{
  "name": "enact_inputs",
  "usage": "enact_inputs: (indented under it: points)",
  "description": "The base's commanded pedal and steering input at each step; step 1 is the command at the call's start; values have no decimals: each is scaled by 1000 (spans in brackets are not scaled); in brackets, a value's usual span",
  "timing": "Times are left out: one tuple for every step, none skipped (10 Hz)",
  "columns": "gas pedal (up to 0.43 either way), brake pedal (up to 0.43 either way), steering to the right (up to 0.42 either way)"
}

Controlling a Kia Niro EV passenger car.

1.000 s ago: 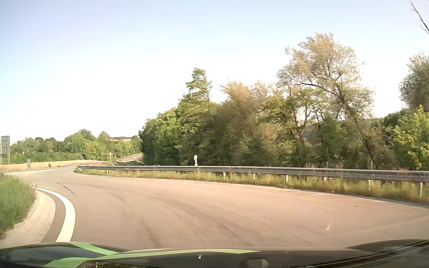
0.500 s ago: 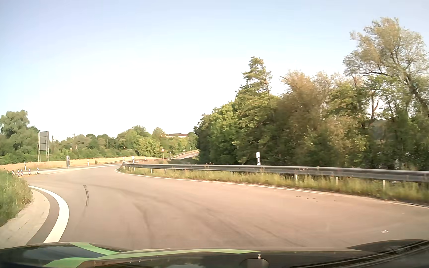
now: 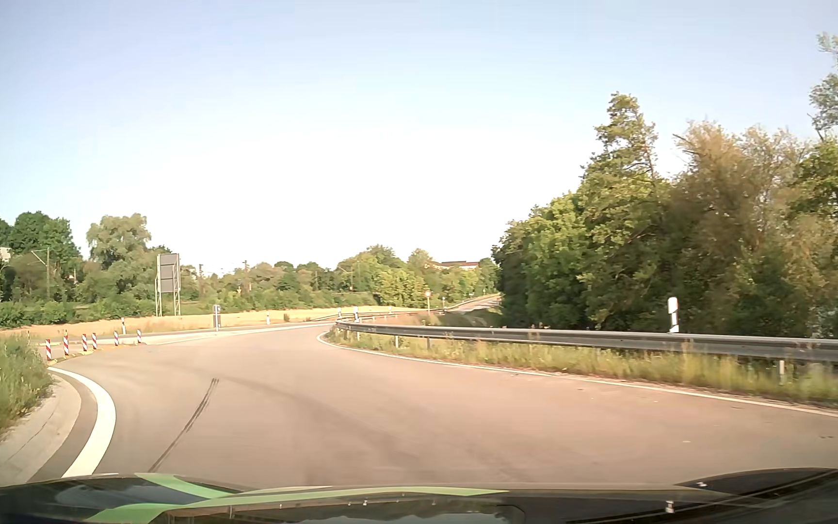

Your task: Follow the waypoints while adhering to traffic rules and regulations

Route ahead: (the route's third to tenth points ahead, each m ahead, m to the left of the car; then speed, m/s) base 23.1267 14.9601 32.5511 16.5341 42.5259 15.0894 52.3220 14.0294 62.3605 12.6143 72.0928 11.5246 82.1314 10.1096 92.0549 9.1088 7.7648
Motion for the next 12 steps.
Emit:
enact_inputs:
  points:
    - [130,0,-204]
    - [130,0,-196]
    - [130,0,-188]
    - [138,0,-179]
    - [138,0,-171]
    - [138,0,-162]
    - [150,0,-147]
    - [150,0,-129]
    - [150,0,-110]
    - [150,0,-90]
    - [150,0,-66]
    - [150,0,-45]
